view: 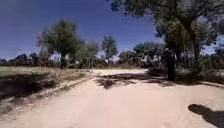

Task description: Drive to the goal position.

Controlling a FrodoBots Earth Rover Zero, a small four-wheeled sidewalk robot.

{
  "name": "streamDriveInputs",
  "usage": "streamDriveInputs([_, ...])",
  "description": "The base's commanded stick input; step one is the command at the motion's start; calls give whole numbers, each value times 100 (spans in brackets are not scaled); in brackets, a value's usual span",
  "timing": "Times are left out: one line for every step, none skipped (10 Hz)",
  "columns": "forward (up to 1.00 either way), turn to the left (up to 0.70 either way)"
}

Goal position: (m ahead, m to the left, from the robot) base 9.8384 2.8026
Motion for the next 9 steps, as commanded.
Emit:
streamDriveInputs([85,0])
streamDriveInputs([85,0])
streamDriveInputs([85,0])
streamDriveInputs([85,0])
streamDriveInputs([85,0])
streamDriveInputs([85,0])
streamDriveInputs([85,0])
streamDriveInputs([85,0])
streamDriveInputs([85,0])
